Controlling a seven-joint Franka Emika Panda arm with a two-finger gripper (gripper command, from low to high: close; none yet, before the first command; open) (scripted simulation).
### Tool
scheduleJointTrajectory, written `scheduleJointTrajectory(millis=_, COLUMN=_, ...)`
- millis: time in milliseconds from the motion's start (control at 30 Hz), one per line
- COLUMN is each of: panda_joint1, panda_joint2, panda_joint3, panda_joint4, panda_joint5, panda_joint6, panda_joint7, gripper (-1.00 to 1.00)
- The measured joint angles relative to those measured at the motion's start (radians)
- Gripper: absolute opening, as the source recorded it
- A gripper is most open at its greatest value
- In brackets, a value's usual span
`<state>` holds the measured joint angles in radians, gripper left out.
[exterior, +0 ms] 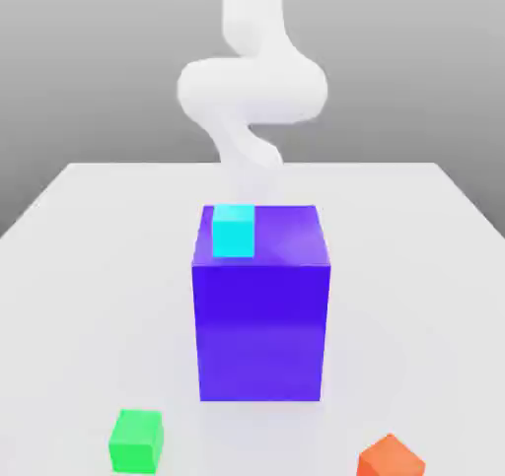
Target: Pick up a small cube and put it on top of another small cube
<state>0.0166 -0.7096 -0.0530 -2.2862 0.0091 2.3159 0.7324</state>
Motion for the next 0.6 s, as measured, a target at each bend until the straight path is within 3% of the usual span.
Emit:
scheduleJointTrajectory(millis=300, panda_joint1=0.048, panda_joint2=0.325, panda_joint3=-0.201, panda_joint4=0.050, panda_joint5=0.077, panda_joint6=0.059, panda_joint7=-0.279, gripper=0.00)
scheduleJointTrajectory(millis=600, panda_joint1=0.018, panda_joint2=0.658, panda_joint3=-0.343, panda_joint4=0.100, panda_joint5=0.232, panda_joint6=0.111, panda_joint7=-0.609, gripper=0.00)
